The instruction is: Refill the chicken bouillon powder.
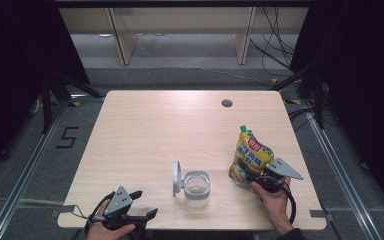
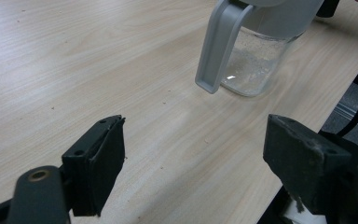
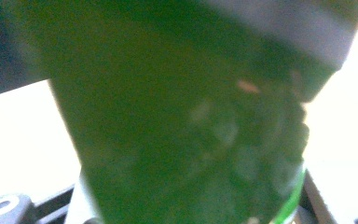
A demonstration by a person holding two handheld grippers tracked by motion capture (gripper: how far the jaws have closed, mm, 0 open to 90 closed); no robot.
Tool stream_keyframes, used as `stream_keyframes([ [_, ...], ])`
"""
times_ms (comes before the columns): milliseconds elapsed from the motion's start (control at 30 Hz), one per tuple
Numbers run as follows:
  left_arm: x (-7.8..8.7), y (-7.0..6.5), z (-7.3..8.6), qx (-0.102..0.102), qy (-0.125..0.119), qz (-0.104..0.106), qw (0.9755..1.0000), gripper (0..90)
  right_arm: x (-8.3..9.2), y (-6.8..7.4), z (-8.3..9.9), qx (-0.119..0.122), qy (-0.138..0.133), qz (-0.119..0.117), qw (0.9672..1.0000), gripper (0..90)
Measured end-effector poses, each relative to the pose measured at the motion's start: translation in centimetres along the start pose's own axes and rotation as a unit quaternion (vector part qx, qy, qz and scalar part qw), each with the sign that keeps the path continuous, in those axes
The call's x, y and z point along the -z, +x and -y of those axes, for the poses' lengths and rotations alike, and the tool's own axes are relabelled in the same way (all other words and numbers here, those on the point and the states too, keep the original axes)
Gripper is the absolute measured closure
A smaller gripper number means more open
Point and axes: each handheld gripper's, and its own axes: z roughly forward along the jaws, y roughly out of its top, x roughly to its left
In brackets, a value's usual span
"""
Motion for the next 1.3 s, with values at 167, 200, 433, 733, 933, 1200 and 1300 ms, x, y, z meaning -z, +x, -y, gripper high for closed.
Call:
stream_keyframes([
  [167,0.1,0.2,-0.1,-0.015,-0.001,-0.001,0.9999,20.3,0.2,0.4,-0.4,-0.014,0.019,0.000,0.9997,48.6],
  [200,0.1,0.2,-0.1,-0.017,-0.001,-0.002,0.9999,20.3,0.2,0.3,-0.5,-0.002,0.013,0.001,0.9999,48.7],
  [433,0.2,0.3,-0.1,-0.019,0.003,-0.007,0.9998,20.4,0.8,1.0,-1.3,0.018,0.041,-0.011,0.9989,49.6],
  [733,0.2,0.3,0.0,-0.003,-0.005,-0.005,1.0000,20.4,2.0,2.3,-2.5,0.043,0.038,-0.026,0.9980,49.7],
  [933,0.1,0.4,0.0,-0.009,-0.009,-0.008,0.9999,19.5,2.5,3.1,-3.0,0.119,0.050,-0.034,0.9910,49.8],
  [1200,-0.1,0.3,0.1,0.005,-0.002,-0.009,0.9999,18.8,3.4,3.7,-3.5,0.160,0.087,-0.049,0.9820,49.9],
  [1300,-0.1,0.6,0.0,-0.011,-0.003,-0.008,0.9999,18.7,3.7,3.8,-3.9,0.183,0.094,-0.051,0.9774,49.9],
])
